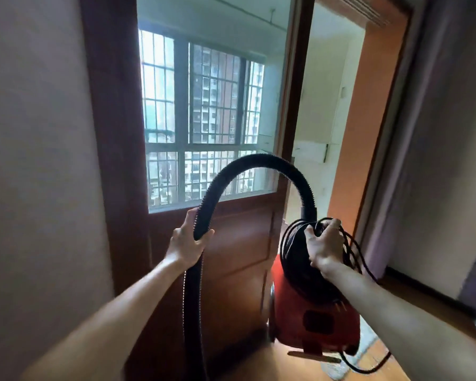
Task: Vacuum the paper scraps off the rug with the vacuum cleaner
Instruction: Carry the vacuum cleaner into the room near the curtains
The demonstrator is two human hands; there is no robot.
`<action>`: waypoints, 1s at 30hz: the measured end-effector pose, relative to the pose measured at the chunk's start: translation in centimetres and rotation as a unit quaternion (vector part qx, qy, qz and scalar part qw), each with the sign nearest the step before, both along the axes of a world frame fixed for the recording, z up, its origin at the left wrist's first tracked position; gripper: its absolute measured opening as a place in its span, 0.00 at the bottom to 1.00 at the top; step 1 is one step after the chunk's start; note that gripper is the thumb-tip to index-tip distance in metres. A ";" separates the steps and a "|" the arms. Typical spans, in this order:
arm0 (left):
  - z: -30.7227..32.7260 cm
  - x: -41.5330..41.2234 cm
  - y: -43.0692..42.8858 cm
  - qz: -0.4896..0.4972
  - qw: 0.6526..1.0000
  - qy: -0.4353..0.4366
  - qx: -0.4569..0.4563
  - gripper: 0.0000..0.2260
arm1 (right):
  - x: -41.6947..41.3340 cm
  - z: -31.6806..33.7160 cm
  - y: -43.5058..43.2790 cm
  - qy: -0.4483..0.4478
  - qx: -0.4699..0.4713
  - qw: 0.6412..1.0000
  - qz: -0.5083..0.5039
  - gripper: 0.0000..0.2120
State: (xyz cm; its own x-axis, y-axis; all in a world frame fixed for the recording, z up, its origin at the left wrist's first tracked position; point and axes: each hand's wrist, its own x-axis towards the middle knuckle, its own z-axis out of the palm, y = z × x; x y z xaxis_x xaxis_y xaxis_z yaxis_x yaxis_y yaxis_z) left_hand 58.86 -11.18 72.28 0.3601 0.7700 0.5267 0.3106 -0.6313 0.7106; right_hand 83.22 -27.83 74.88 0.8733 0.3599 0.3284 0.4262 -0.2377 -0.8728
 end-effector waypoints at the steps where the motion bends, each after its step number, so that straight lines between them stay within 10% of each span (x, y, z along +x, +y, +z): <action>1: 0.2 1.4 -0.4 -0.014 1.000 -0.003 0.001 0.24 | 1.1 0.2 -0.8 0.000 0.003 1.000 -0.011 0.14; 30: 1.3 41.7 4.1 -0.283 0.958 0.022 0.031 0.24 | 29.1 -0.6 -6.3 0.014 0.028 0.958 -0.284 0.14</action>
State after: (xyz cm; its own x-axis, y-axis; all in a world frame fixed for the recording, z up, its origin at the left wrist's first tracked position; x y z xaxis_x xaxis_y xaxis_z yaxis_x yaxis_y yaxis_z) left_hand 100.57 -7.13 73.57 0.7334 0.4130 0.5400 -0.0646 -0.7484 0.6601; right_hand 112.34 -34.18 74.26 0.9316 -0.1946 0.3071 0.2180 -0.3772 -0.9001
